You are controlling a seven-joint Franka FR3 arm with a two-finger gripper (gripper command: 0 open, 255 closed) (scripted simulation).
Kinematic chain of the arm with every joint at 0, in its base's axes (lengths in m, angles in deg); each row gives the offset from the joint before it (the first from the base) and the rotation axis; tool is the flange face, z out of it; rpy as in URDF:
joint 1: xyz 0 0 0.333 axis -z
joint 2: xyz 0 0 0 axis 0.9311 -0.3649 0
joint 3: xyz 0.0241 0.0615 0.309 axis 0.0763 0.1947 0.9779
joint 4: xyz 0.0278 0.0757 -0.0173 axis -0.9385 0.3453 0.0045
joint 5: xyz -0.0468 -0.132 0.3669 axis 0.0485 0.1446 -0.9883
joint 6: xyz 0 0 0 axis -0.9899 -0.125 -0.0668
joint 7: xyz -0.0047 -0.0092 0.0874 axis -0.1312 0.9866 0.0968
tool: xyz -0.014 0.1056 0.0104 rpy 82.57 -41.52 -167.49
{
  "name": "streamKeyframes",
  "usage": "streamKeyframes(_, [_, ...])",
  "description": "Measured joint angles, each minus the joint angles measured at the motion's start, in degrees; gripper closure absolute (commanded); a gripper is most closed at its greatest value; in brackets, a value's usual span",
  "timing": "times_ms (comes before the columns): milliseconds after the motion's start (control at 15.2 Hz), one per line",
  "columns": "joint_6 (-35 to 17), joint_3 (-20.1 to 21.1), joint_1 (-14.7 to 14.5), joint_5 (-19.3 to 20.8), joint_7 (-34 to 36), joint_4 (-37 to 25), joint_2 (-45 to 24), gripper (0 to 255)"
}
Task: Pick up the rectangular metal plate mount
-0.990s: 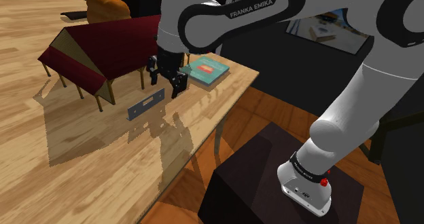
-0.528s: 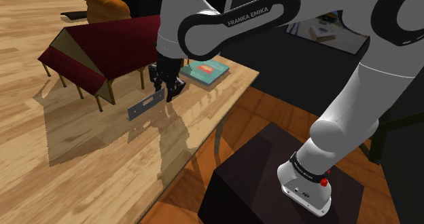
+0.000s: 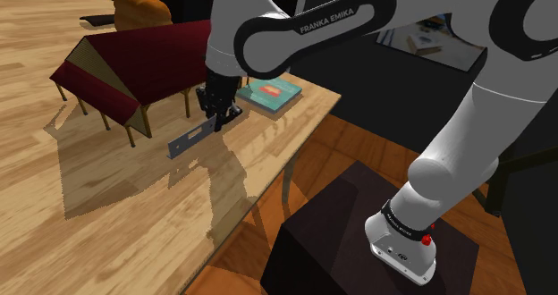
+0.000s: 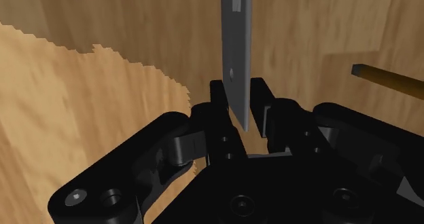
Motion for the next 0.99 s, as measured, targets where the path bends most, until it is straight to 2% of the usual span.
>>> streamKeyframes(990, [10.06,0.56,1.59,-4.98,-3.19,-6.91,4.91,255])
